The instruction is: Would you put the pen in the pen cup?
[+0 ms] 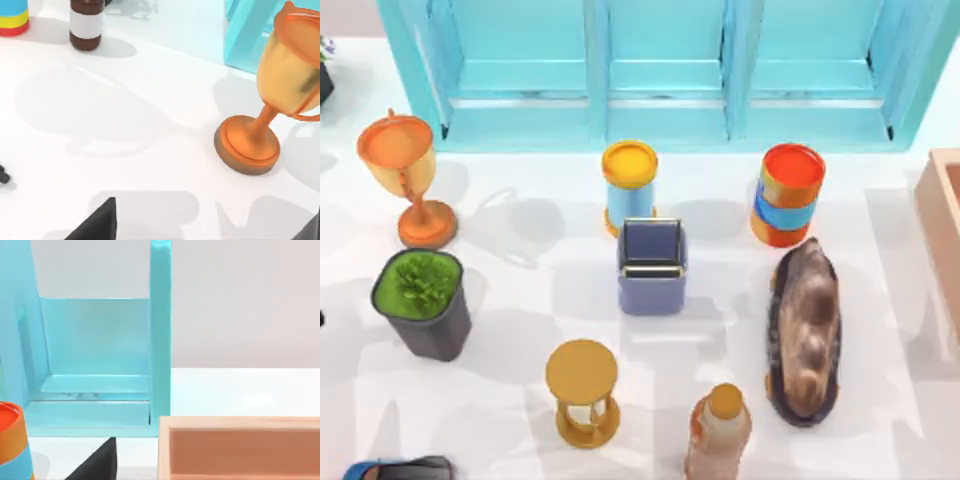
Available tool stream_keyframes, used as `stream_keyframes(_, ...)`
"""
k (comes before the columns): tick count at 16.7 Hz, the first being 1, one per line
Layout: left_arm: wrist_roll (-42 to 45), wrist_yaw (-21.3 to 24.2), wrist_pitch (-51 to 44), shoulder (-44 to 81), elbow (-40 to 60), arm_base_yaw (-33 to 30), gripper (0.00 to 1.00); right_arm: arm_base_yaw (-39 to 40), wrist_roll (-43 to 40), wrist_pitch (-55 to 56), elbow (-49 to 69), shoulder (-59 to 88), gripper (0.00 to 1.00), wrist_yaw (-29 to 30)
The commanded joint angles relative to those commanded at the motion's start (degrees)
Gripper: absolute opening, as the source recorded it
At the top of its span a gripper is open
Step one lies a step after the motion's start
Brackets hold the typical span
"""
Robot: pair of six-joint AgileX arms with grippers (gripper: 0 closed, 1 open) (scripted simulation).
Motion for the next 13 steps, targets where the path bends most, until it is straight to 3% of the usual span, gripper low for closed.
stream_keyframes(8,-11.48,10.05,-12.60,46.64,30.52,20.95,1.00,0.00,0.00,0.00,0.00,0.00,1.00,0.00)
stream_keyframes(13,-15.17,16.00,-18.95,68.61,45.65,29.29,1.00,0.00,0.00,0.00,0.00,0.00,1.00,0.00)
